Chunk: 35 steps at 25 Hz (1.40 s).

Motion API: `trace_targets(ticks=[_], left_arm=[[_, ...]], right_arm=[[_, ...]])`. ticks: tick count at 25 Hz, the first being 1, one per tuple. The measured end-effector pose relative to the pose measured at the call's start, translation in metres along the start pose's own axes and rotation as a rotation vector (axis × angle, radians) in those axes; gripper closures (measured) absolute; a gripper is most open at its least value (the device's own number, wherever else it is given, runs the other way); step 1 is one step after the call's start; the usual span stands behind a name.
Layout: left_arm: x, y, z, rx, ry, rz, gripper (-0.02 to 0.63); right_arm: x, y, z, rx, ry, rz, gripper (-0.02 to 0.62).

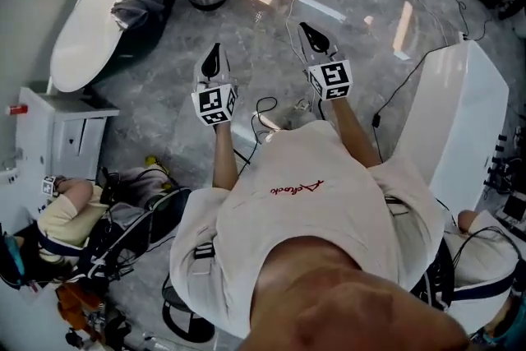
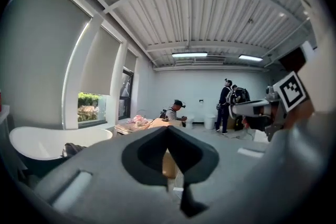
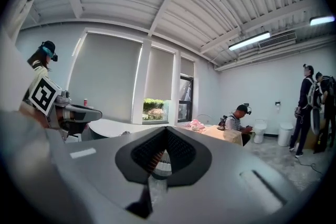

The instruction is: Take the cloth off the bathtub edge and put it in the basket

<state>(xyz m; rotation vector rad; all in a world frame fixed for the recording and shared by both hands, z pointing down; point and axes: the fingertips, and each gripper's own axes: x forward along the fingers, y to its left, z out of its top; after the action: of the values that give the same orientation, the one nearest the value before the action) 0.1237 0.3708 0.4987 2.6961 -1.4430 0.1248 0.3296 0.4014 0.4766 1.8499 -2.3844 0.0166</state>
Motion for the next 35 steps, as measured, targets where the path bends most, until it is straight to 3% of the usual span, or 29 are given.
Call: trace_targets(ticks=[8,13,21,25,35], left_arm=[[0.090,-0.118,0.013,0.049,0.005,-0.216,0.606],[0.126,-0.174,0.020,0.072,0.009,-0.319,0.606],[0.181,-0.248,0.023,0.100,-0.001,-0.402,0.606],[0.219,-0.261,0.024,0.106,-0.004,-0.447,0.606],[0.262,-0.342,0.032,0.131,-0.014,-0.529,0.606]], right_arm=[[-0.058,-0.121,-0.014,0.036,-0.001,-0.208,0.589],[-0.093,-0.174,-0.019,0.057,-0.002,-0.313,0.589],[-0.122,-0.252,-0.033,0.066,-0.018,-0.409,0.589],[-0.112,-0.285,-0.037,0.069,-0.017,-0.461,0.589],[-0.157,-0.361,-0.046,0.080,-0.010,-0.556,0.589]])
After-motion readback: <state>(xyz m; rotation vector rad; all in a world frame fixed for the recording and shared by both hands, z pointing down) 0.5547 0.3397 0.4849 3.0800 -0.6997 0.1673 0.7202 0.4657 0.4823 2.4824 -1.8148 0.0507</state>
